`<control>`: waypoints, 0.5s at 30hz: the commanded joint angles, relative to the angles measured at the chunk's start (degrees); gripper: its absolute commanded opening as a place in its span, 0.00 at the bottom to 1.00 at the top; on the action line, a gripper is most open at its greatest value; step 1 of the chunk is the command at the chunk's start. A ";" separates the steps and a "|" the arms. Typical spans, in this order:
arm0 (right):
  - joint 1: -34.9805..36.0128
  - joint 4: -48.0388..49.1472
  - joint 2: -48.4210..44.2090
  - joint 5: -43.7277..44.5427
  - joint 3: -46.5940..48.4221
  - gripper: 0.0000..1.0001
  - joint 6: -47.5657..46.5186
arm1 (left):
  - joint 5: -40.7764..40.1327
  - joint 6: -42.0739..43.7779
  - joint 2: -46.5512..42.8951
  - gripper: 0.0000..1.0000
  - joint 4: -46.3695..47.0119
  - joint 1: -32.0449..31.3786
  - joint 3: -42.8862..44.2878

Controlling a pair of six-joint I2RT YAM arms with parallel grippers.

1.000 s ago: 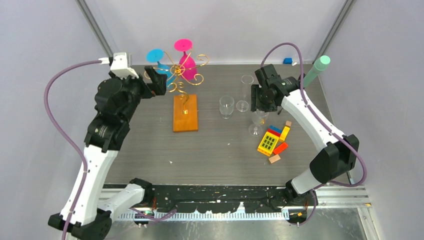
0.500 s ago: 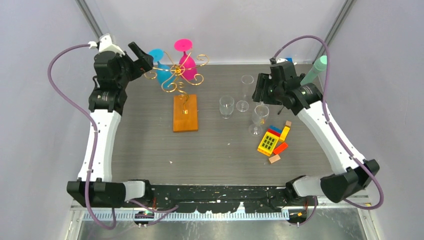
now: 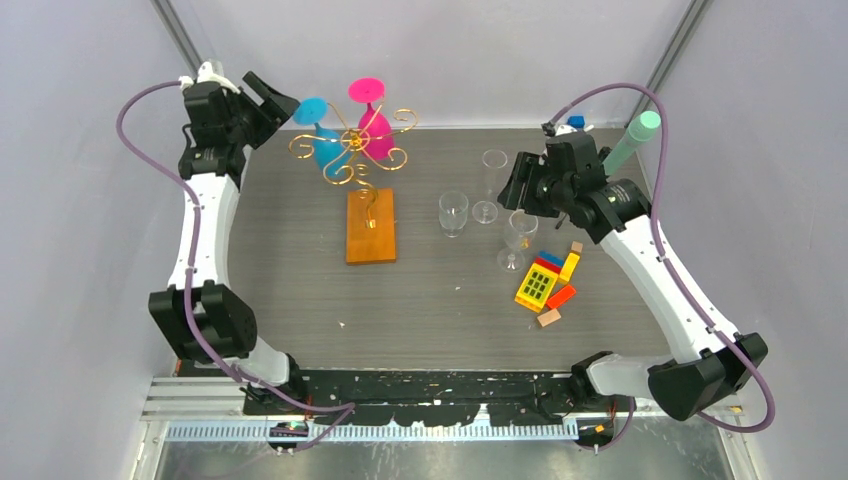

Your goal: Take the wine glass off the wine glass rack

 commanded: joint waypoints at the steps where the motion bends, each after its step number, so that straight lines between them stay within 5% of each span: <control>1: -0.19 3.88 -2.63 -0.95 -0.58 0.60 1.48 | 8.14 -4.10 1.78 0.77 5.48 0.96 1.93; 15: -0.19 5.45 -2.48 -3.15 -1.55 0.59 1.96 | 13.72 -9.23 4.07 0.46 9.38 1.91 -1.05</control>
